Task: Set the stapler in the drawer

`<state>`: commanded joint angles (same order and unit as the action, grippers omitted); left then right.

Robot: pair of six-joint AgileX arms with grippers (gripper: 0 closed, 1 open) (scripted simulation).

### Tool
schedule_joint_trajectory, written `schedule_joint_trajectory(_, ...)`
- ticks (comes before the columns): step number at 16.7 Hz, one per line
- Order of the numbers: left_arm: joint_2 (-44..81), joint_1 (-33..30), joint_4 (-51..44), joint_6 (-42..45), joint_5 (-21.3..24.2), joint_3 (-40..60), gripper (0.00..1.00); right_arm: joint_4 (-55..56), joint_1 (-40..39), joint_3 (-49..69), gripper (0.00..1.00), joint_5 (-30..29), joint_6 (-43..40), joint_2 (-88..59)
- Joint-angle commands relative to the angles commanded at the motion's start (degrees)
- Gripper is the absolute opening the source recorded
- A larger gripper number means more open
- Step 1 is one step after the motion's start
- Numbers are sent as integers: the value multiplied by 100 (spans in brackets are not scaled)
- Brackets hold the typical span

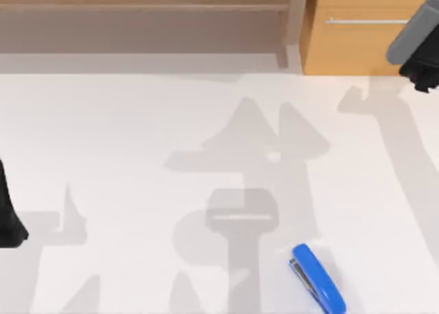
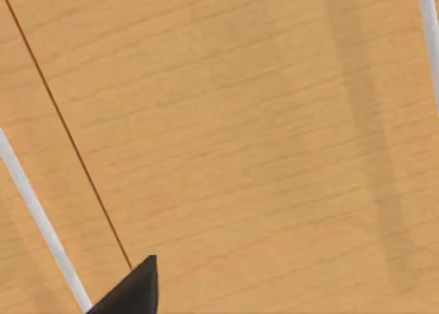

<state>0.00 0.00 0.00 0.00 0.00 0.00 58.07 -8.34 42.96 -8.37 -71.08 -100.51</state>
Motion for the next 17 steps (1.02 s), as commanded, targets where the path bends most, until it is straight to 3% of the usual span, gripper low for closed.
schedule_joint_trajectory(7,0,0,0,0,0,0,100,1408,-164,1015,100,-340,-1654,-2497)
schedule_joint_trajectory(17,0,0,0,0,0,0,100,1449,-144,1280,100,-347,-1817,-2795)
